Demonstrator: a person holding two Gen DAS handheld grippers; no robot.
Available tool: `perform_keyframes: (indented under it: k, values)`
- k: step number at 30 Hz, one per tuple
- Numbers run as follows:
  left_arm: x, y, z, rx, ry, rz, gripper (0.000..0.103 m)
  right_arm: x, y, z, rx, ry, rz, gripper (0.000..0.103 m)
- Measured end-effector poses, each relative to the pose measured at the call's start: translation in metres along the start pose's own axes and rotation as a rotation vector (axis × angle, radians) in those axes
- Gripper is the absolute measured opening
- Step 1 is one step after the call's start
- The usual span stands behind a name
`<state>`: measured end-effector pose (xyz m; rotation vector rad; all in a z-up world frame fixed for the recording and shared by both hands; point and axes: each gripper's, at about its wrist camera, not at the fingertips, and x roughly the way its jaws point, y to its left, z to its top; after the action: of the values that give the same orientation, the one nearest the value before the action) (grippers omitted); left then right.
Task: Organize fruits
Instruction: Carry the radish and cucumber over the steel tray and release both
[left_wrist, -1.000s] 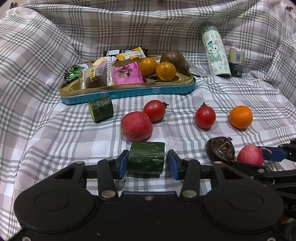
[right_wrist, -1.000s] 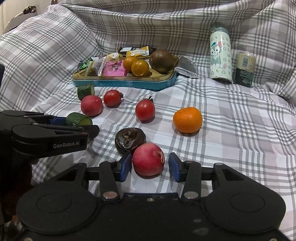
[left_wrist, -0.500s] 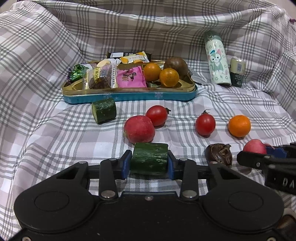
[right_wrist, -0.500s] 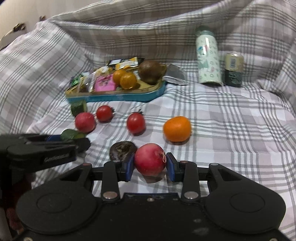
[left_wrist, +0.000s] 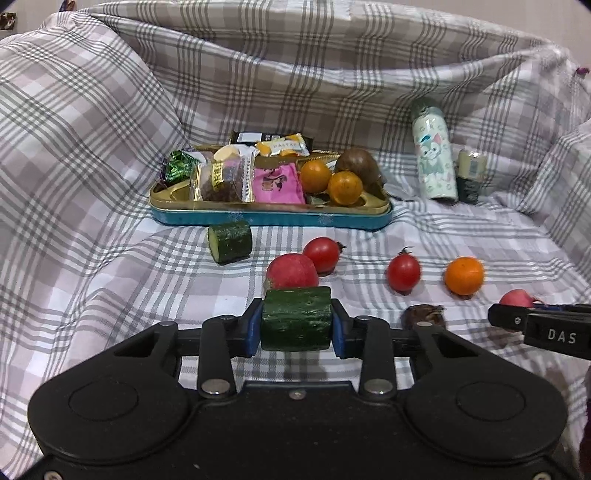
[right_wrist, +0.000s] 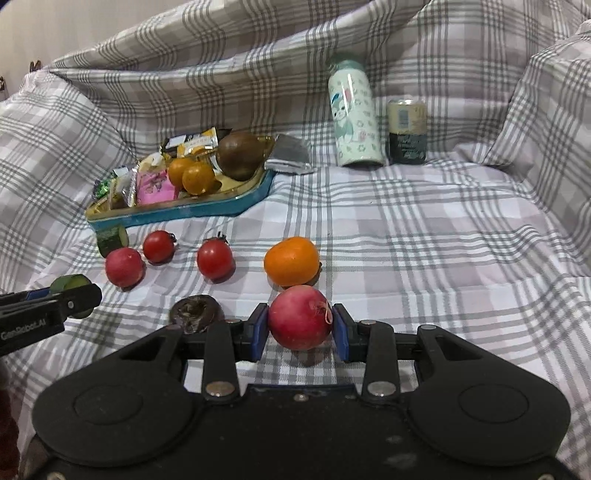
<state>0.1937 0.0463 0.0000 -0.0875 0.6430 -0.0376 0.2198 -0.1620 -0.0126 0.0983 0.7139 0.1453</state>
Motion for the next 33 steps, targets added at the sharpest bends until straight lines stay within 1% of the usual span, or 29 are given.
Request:
perform_keyframes:
  k: [5, 9, 14, 16, 18, 21, 23, 25, 28, 31, 33]
  values:
    - [-0.031, 0.003, -0.006, -0.021, 0.013, -0.01, 0.045, -0.035, 0.0, -0.009, -0.01, -0.031, 0.025, 0.037]
    - [-0.056, 0.004, -0.023, 0.034, 0.023, -0.002, 0.045, -0.066, 0.004, -0.025, -0.055, -0.063, 0.035, 0.037]
    - [-0.083, 0.008, -0.049, 0.056, 0.042, -0.033, 0.045, -0.098, 0.004, -0.051, -0.038, -0.072, 0.059, 0.037]
    - [-0.092, 0.007, -0.057, 0.063, 0.043, -0.048, 0.045, -0.106, 0.004, -0.062, -0.035, -0.07, 0.054, 0.037]
    - [-0.1, 0.003, -0.062, 0.081, 0.034, -0.047, 0.045, -0.114, 0.004, -0.075, -0.034, -0.064, 0.05, 0.037]
    - [-0.109, -0.003, -0.07, 0.095, 0.027, -0.067, 0.045, -0.123, 0.005, -0.091, -0.044, -0.052, 0.046, 0.037]
    - [-0.111, -0.006, -0.076, 0.097, 0.04, -0.088, 0.045, -0.128, 0.006, -0.098, -0.056, -0.049, 0.044, 0.038]
    - [-0.11, -0.011, -0.08, 0.107, 0.059, -0.102, 0.045, -0.13, 0.006, -0.104, -0.063, -0.038, 0.06, 0.038]
    - [-0.108, -0.019, -0.085, 0.138, 0.074, -0.128, 0.045, -0.128, 0.011, -0.111, -0.097, -0.023, 0.07, 0.038]
    - [-0.108, -0.024, -0.088, 0.165, 0.087, -0.175, 0.045, -0.123, 0.013, -0.112, -0.11, -0.006, 0.088, 0.038]
    - [-0.106, -0.025, -0.089, 0.172, 0.109, -0.21, 0.045, -0.121, 0.014, -0.113, -0.112, 0.007, 0.101, 0.038]
